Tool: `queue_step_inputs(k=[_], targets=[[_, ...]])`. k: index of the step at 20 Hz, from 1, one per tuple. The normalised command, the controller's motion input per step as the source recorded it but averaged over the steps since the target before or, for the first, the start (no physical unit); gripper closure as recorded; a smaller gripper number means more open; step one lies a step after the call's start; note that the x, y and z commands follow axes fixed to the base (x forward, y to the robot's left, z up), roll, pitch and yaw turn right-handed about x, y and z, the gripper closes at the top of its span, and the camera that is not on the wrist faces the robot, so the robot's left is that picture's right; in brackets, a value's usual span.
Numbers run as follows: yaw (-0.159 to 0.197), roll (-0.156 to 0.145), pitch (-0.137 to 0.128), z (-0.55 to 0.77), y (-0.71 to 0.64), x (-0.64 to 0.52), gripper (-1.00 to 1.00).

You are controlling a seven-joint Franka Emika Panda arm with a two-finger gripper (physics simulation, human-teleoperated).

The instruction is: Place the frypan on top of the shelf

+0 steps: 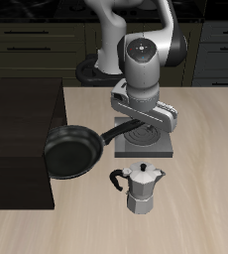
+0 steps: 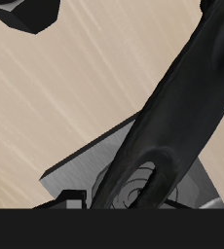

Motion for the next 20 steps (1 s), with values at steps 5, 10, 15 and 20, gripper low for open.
queue_step_inputs(k=[5,10,15,20], targets=[[0.025,0.014,-0.009,0.02,0.1,-0.09,1.0],[0.007,0.002,-0.006,0.07,0.06,-0.12,1.0],[0.036,0.005,-0.024,0.1,0.1,-0.17,1.0],[0.028,-0.003,-0.024,0.15,0.09,-0.15,1.0]])
